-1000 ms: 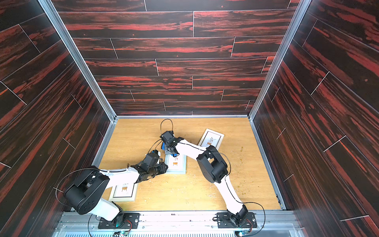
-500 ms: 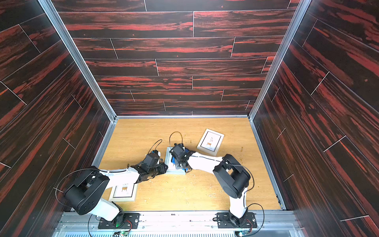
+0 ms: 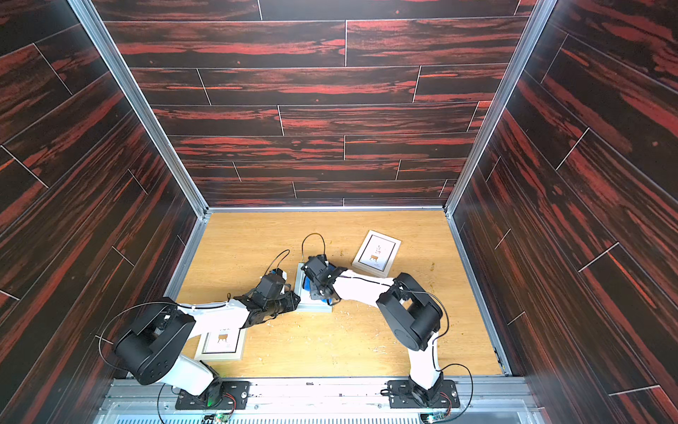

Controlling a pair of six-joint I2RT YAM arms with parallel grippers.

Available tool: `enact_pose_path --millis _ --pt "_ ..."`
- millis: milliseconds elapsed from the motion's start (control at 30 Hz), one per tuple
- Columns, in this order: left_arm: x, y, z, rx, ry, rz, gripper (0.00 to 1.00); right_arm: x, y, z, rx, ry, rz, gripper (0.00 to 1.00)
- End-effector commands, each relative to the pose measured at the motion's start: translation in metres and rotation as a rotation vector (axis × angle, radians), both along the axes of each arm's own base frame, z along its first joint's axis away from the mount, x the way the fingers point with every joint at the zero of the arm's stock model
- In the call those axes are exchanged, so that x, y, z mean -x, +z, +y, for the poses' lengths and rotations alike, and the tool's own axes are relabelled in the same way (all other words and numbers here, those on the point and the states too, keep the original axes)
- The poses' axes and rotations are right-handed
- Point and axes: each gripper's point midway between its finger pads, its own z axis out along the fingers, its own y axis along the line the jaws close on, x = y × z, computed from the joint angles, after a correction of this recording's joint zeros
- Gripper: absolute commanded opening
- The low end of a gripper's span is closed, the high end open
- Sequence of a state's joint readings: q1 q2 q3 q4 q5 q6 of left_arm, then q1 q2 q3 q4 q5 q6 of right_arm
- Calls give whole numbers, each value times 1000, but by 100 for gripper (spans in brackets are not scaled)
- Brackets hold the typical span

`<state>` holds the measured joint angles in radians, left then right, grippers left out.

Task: Wipe the picture frame with a cloth
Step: Wipe the dirt from the picture frame.

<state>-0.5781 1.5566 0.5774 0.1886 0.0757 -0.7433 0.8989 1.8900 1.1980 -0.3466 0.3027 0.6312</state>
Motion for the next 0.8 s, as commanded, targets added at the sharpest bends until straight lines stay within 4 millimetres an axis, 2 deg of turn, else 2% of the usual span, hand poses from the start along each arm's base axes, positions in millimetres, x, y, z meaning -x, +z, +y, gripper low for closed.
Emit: enact_pose_path --millis 0,100,267,333,467,567,600,733,767 --pt "53 -53 39 -160 30 237 31 44 -12 -8 3 30 98 0" --pt "54 -55 39 -160 29 243 31 48 -14 -1 -30 33 115 0" --pt "54 -54 39 -160 28 240 31 33 -4 30 -86 48 104 0" --pt "54 -53 40 -160 31 237 31 29 -6 21 -43 19 98 0" --pt "54 -52 41 -160 40 232 31 16 -9 -26 31 -55 71 0" --pt "54 -53 41 -159 44 234 31 19 -8 -35 35 -52 73 0" --pt "54 -53 41 -158 44 234 31 22 -7 -28 10 -38 80 0" --pt "53 -54 41 -163 47 235 31 40 -6 24 -100 41 118 0" --pt "53 -55 41 -164 48 237 31 40 -5 32 -101 45 117 0"
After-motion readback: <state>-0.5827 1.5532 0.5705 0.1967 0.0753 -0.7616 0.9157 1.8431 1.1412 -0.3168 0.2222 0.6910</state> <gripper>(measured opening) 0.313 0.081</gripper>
